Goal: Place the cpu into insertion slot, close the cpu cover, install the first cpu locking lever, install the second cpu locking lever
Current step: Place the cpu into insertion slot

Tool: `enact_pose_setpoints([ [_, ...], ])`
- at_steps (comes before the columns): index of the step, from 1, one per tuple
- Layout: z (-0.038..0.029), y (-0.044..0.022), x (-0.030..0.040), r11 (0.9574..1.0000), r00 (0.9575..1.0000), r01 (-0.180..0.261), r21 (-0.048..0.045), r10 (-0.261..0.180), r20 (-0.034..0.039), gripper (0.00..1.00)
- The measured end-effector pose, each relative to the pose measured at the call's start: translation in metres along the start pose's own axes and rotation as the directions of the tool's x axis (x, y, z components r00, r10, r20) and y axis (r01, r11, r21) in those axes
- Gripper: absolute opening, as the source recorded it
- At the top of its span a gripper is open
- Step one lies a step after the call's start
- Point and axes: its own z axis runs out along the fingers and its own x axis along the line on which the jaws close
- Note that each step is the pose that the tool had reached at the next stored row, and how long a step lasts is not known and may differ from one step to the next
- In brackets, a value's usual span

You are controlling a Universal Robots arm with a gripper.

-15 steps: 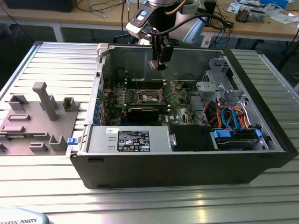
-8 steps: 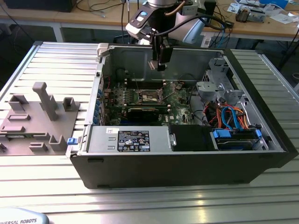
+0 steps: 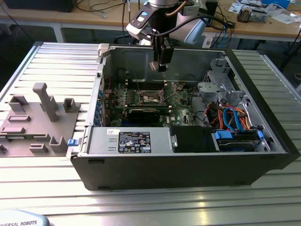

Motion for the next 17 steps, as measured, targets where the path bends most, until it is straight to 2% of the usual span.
enact_pose_setpoints([
  [14,0.0005,0.0,0.0,0.9999,0.9999,-0.012,-0.0001,0.012,0.0008,0.54],
  [17,0.0045,-0.0003,0.0,0.9995,0.9995,-0.032,-0.0001,0.032,0.0022,0.54],
])
